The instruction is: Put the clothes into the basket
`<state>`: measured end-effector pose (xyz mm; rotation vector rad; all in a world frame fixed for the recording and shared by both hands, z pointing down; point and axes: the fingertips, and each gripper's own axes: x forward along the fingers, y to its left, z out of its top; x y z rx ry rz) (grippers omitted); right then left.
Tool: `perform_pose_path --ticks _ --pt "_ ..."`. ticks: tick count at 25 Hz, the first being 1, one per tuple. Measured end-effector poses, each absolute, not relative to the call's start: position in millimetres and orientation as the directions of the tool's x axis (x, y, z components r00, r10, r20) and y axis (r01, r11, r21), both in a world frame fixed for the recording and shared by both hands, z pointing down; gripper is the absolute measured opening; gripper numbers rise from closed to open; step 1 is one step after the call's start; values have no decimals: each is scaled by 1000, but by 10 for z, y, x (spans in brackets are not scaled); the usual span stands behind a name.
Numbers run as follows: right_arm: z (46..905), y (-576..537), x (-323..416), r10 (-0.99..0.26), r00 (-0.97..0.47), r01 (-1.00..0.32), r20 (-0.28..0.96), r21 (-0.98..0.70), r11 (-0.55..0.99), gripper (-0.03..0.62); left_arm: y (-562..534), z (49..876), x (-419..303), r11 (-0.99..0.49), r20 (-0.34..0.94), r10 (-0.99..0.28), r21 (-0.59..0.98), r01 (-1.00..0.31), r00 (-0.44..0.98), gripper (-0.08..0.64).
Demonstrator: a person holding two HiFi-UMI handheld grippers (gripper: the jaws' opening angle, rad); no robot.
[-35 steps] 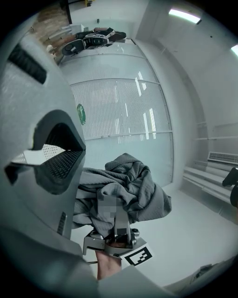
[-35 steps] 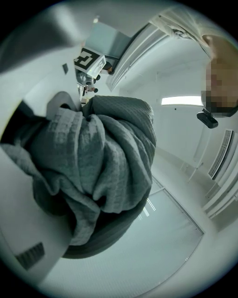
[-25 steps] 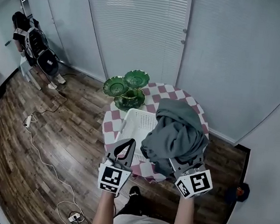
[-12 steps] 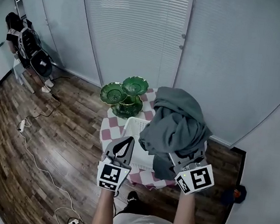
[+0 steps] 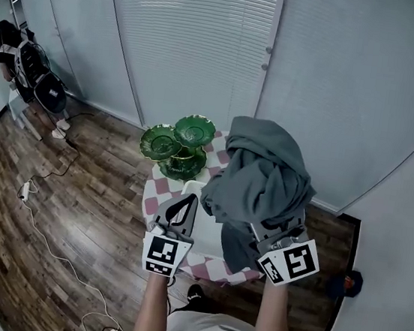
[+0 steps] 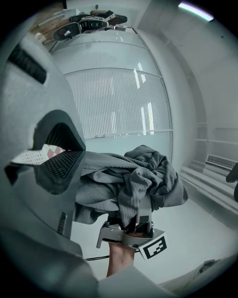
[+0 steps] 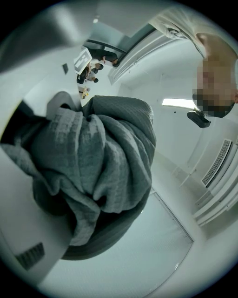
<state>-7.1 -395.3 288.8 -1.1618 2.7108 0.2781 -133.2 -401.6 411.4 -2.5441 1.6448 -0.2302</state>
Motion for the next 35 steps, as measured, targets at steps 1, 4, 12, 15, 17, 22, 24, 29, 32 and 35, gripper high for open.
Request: perform_pose_path --ticks 1,4,12,15,17,22,24,29,32,35 --pt "2868 -3978 -77 -696 -677 -730 -238 102 676 284 -4057 4105 -1340 -411 69 -912 -164 -897 405 12" --pt "2898 -4045 -104 -692 -684 -725 -230 112 680 284 -4183 4119 -1365 -412 62 -911 -151 -899 407 12" --pt "3974 -4338 -223 -679 -734 -679 -25 35 733 284 -4463 4528 -1410 -422 101 -905 -98 -901 413 12" --pt "4416 -4390 -262 -660 -748 -662 68 -20 749 284 -4536 4596 -1441 -425 112 -903 -88 -901 415 12" --pt "4675 -4398 -293 -642 -757 -650 126 -37 759 284 -4578 4623 -1462 -427 114 -902 -84 -901 417 12" --pt "5281 -4304 -439 -529 -775 -547 346 53 836 284 -4671 4679 -1505 -435 117 -898 -75 -897 425 12" --pt "5490 -4224 -522 -463 -765 -471 447 102 876 284 -4708 4709 -1528 -435 118 -897 -65 -898 426 12" --pt "6241 -4070 -504 -360 -516 -175 777 316 933 284 -4786 4792 -1508 -450 123 -889 -46 -892 442 12" --pt "6646 -3931 -460 -277 -384 -14 881 294 956 284 -4820 4817 -1503 -454 123 -886 -39 -890 447 12" --pt "6840 -3865 -508 -217 -364 23 906 241 970 284 -4873 4844 -1563 -445 123 -890 -31 -895 438 12"
